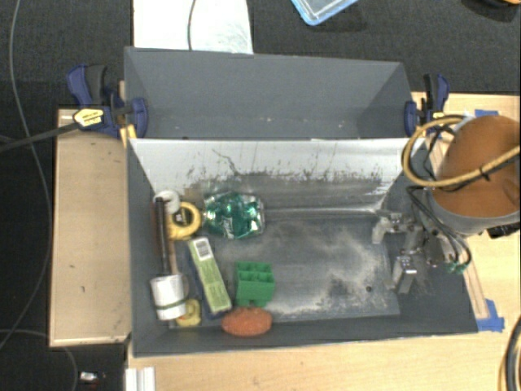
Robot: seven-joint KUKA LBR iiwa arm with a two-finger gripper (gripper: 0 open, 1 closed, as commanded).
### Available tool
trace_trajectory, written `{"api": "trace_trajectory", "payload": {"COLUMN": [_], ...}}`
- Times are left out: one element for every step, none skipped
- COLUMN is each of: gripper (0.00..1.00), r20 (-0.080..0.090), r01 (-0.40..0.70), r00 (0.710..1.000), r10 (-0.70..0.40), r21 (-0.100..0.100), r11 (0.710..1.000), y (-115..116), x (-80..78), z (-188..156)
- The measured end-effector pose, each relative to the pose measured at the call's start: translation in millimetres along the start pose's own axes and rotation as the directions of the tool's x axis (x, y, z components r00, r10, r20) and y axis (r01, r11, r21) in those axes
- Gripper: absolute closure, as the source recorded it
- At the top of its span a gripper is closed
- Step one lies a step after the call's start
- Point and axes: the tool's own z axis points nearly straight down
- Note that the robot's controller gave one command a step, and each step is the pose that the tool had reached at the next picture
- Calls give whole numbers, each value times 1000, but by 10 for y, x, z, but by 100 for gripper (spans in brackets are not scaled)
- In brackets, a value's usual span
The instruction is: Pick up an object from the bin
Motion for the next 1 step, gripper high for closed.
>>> {"api": "trace_trajectory", "payload": {"gripper": [0], "r20": [8], "r01": [4], "r00": [1000], "r10": [-4], "r21": [1], "r11": [1000], "y": [5], "x": [-18], "z": [-42]}}
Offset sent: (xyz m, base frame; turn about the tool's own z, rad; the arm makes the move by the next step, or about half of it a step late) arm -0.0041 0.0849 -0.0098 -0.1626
